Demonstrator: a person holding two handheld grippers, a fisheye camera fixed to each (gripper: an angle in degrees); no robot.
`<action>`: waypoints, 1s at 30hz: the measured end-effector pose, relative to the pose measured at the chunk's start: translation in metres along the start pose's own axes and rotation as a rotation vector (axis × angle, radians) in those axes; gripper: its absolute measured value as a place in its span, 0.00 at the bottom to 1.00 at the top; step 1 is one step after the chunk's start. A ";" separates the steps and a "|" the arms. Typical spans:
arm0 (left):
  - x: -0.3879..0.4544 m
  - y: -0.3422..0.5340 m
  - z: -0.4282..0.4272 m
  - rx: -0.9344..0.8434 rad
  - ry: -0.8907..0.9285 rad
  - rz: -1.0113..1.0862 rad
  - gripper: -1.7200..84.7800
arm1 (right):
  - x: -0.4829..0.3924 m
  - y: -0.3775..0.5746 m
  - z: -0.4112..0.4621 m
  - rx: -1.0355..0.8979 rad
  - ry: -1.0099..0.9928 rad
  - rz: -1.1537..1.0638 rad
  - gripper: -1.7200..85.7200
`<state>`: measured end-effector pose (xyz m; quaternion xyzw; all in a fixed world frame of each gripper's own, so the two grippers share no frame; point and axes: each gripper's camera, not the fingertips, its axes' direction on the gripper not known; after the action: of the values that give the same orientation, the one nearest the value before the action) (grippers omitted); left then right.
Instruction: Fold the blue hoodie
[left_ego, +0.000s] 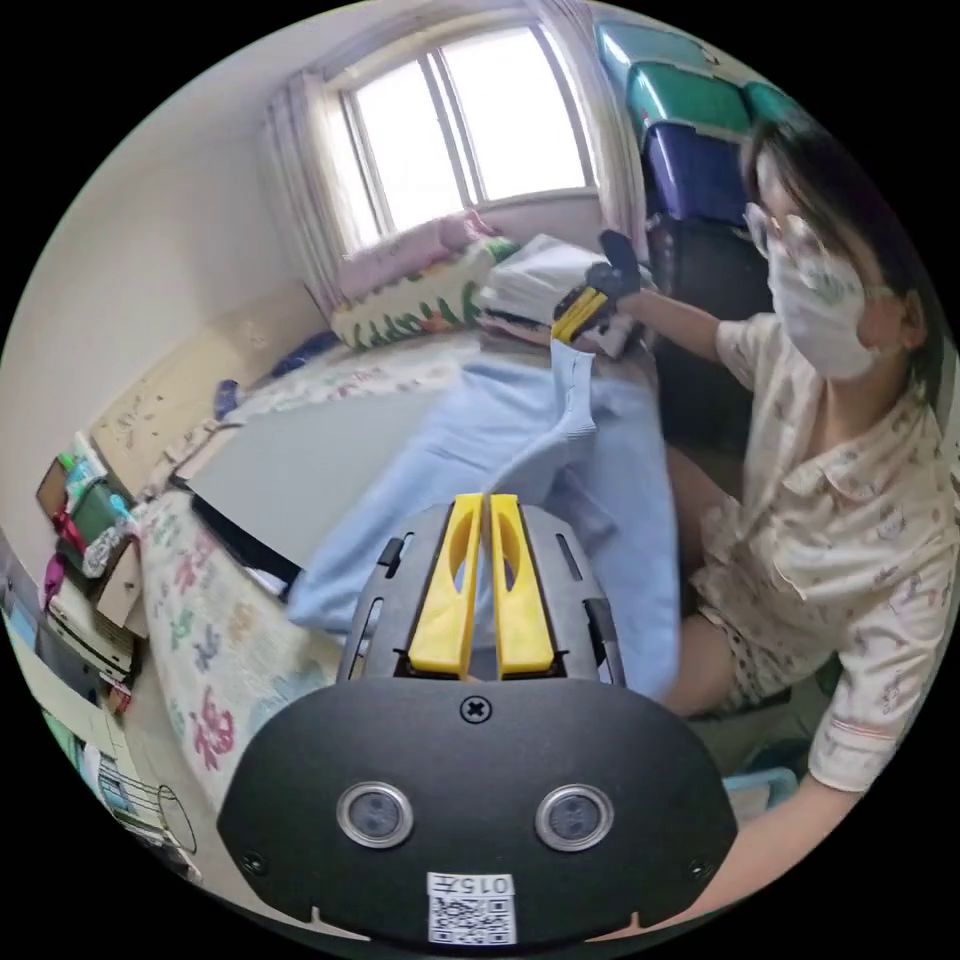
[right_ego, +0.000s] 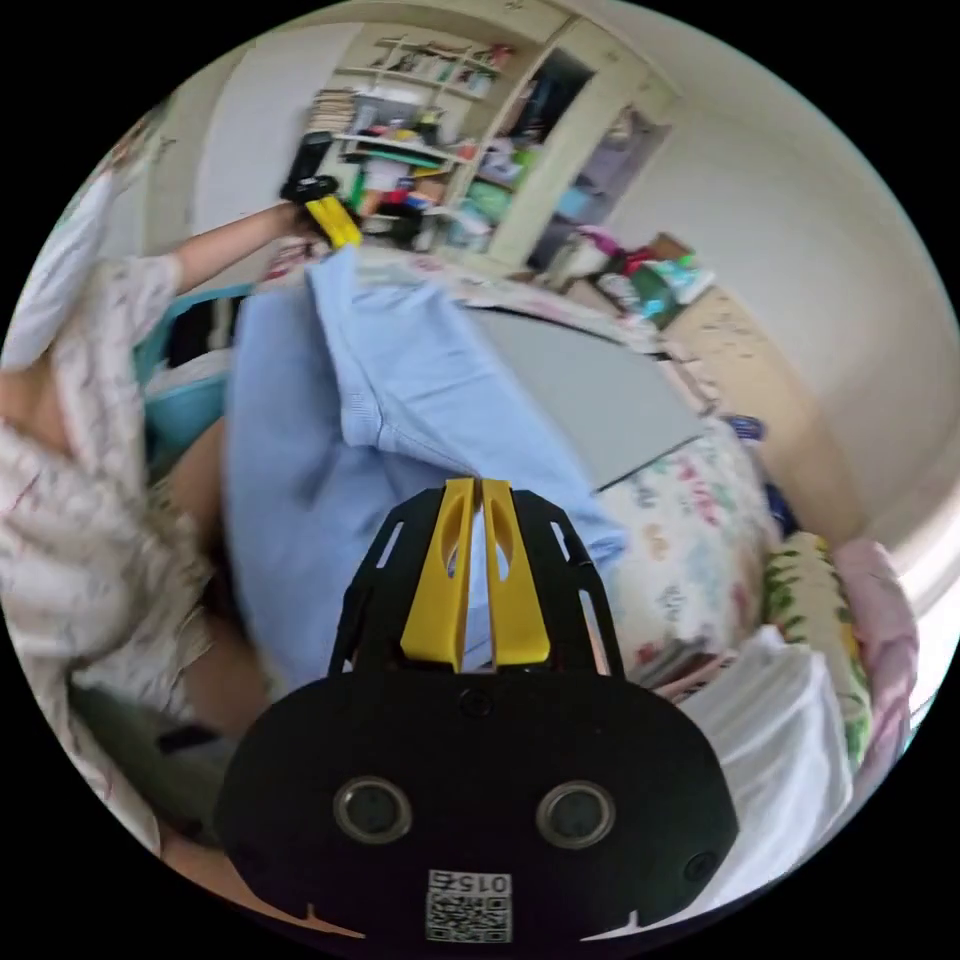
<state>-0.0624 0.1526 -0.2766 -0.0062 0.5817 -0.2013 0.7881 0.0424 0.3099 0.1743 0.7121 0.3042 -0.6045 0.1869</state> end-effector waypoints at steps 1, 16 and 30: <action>-0.019 -0.012 0.005 0.021 -0.076 -0.071 0.04 | 0.019 -0.027 0.007 0.007 0.079 0.097 0.02; 0.144 0.060 0.033 0.142 -0.139 -0.065 0.11 | 0.030 0.031 0.052 -0.124 -0.402 0.287 0.16; 0.259 0.099 0.080 0.256 0.168 -0.180 0.19 | 0.083 0.111 0.043 -0.043 -0.802 0.442 0.04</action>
<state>0.1048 0.1413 -0.5117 0.0590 0.6121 -0.3431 0.7100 0.0906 0.2168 0.0732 0.4658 0.0612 -0.7714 0.4293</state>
